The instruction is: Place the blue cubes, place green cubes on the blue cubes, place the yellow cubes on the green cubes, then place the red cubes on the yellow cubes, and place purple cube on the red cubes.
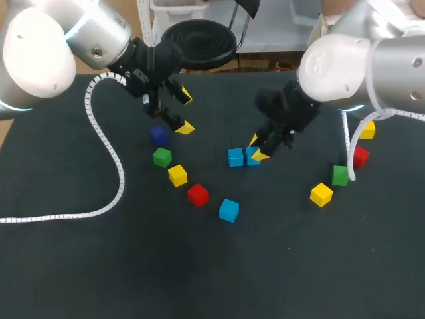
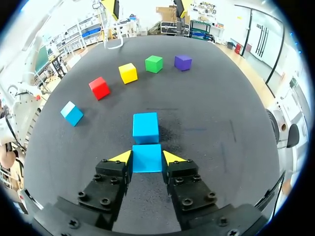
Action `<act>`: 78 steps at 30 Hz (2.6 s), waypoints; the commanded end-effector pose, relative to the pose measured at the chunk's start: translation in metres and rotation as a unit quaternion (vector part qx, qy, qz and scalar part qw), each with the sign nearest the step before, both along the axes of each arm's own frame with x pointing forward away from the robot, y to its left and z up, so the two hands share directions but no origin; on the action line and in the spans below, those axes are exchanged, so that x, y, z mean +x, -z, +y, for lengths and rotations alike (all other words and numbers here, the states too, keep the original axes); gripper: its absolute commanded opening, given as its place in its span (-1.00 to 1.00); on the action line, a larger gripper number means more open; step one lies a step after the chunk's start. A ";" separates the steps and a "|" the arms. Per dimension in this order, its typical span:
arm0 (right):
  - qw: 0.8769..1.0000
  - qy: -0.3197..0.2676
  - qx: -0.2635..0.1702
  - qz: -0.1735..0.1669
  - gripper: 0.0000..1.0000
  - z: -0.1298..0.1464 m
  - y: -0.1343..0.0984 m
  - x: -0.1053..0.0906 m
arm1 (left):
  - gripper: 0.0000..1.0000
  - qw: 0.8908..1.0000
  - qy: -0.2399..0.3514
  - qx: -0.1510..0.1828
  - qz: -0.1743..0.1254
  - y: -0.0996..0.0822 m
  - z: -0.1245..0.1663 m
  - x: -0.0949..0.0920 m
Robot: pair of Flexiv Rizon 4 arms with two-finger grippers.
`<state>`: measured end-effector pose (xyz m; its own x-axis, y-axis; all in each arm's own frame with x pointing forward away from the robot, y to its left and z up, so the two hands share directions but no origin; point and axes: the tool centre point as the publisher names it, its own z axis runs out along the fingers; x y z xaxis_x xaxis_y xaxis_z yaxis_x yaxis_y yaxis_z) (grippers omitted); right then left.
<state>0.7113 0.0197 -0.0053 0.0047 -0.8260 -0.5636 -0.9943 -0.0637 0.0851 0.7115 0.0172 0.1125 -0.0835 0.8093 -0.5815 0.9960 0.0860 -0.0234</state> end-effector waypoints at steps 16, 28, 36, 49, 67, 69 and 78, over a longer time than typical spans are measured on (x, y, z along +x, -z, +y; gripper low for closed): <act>1.000 0.001 -0.002 0.000 -1.00 -0.004 0.001 -0.003 | 1.00 1.000 0.001 0.002 0.002 0.000 -0.001 0.002; 1.000 0.001 -0.001 -0.002 -1.00 -0.005 0.000 -0.004 | 1.00 1.000 0.001 0.002 0.002 0.000 -0.001 0.002; 1.000 -0.001 0.001 -0.003 -1.00 -0.002 0.000 -0.002 | 1.00 1.000 0.001 0.002 0.002 0.000 -0.001 0.002; 1.000 -0.001 0.001 0.001 -1.00 -0.003 0.004 -0.002 | 1.00 1.000 0.001 0.002 0.002 0.000 -0.001 0.002; 1.000 -0.001 0.002 0.001 -1.00 -0.004 0.004 -0.003 | 1.00 1.000 0.001 0.002 0.002 0.000 -0.001 0.002; 1.000 -0.001 0.003 0.000 -1.00 -0.004 0.002 -0.004 | 1.00 1.000 0.001 0.002 0.002 0.000 -0.001 0.002; 1.000 -0.006 0.007 -0.008 -1.00 -0.003 -0.004 -0.006 | 1.00 1.000 0.001 0.002 0.002 0.000 -0.001 0.002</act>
<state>0.7082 0.0178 -0.0022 0.0228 -0.8189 -0.5735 -0.9943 -0.0782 0.0722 0.7115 0.0172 0.1125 -0.0835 0.8093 -0.5815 0.9960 0.0860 -0.0234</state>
